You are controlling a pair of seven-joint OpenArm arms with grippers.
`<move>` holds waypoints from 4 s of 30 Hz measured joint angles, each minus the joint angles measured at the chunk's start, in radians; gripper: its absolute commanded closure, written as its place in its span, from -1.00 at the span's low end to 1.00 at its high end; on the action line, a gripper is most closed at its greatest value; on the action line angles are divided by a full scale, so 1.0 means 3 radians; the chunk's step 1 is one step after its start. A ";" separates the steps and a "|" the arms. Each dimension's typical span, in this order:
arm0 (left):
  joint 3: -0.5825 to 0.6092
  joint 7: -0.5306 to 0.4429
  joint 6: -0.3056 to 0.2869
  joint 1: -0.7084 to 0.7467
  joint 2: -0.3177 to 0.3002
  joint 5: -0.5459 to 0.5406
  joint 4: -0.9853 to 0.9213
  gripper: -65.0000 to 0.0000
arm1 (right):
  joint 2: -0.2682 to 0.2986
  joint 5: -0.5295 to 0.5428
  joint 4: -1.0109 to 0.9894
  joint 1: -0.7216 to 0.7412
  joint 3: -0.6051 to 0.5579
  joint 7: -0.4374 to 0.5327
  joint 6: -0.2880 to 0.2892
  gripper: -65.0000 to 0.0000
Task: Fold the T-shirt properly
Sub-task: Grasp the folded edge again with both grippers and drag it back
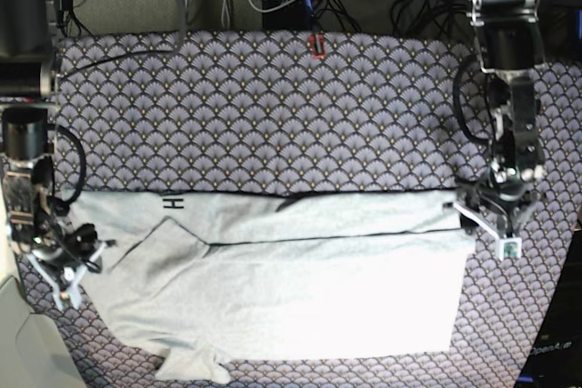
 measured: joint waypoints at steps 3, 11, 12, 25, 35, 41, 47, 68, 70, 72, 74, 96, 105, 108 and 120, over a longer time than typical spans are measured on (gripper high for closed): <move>0.0003 0.0004 0.0022 0.0118 0.0032 -0.0149 0.0031 -0.08 | 0.0036 -0.0032 0.0052 -0.0155 0.0163 -0.0066 0.0001 0.21; -0.0320 0.0006 0.0058 0.0314 0.0015 -0.0278 0.0145 -0.08 | 0.0015 -0.0027 0.1021 -0.0824 0.0254 -0.0045 0.0003 0.21; -0.0319 0.0006 0.0057 0.0313 0.0011 -0.0278 0.0135 -0.08 | 0.0013 -0.0025 0.1036 -0.0846 0.0253 -0.0052 0.0004 0.21; -0.0300 -0.0067 0.0032 0.0099 0.0145 -0.0328 -0.0319 -0.08 | 0.0018 -0.0023 0.1039 -0.0905 0.0257 -0.0042 0.0003 0.21; -0.0298 -0.0332 0.0043 0.0010 0.0193 -0.0303 -0.0661 -0.08 | 0.0042 -0.0027 0.1038 -0.0926 0.0303 -0.0139 0.0001 0.21; -0.0298 -0.0415 0.0042 -0.0006 0.0192 -0.0315 -0.0717 -0.07 | 0.0037 -0.0025 0.1038 -0.0924 0.0304 -0.0139 0.0001 0.21; -0.0304 -0.0488 0.0043 -0.0015 0.0191 -0.0312 -0.0782 0.29 | 0.0075 -0.0008 0.1040 -0.0924 0.0437 -0.0140 0.0014 0.21; -0.0313 -0.0469 0.0019 -0.0018 0.0192 -0.0341 -0.0779 0.99 | -0.0195 -0.0014 0.1043 -0.0971 0.1397 -0.0652 0.0538 0.21; -0.0313 -0.0469 0.0019 -0.0018 0.0192 -0.0341 -0.0779 0.99 | -0.0193 -0.0038 0.1029 -0.0982 0.1399 -0.0610 0.0537 0.21; -0.0313 -0.0469 0.0020 -0.0018 0.0193 -0.0341 -0.0779 0.99 | -0.0192 -0.0024 0.0992 -0.0966 0.1399 -0.0567 0.0538 0.21; -0.0312 -0.0469 0.0019 -0.0018 0.0193 -0.0342 -0.0779 0.99 | -0.0177 -0.0015 0.0870 -0.0949 0.1401 -0.0544 0.0537 0.21; -0.0310 -0.0456 0.0017 -0.0014 0.0192 -0.0341 -0.0777 0.99 | -0.0165 -0.0005 0.0476 -0.1116 0.1406 -0.0125 0.0524 0.65; -0.0309 -0.0455 -0.0006 -0.0009 0.0181 -0.0341 -0.0777 0.99 | -0.0149 -0.0004 0.0478 -0.1138 0.1410 -0.0137 0.0534 1.00; -0.0309 -0.0444 -0.0008 -0.0008 0.0175 -0.0342 -0.0777 0.99 | -0.0128 0.0031 0.0505 -0.1189 0.1408 -0.0113 0.0539 1.00; -0.0309 -0.0160 0.0006 0.0177 0.0178 -0.0327 -0.0319 0.99 | -0.0210 -0.0008 0.1306 -0.1456 0.1631 -0.0444 0.0689 1.00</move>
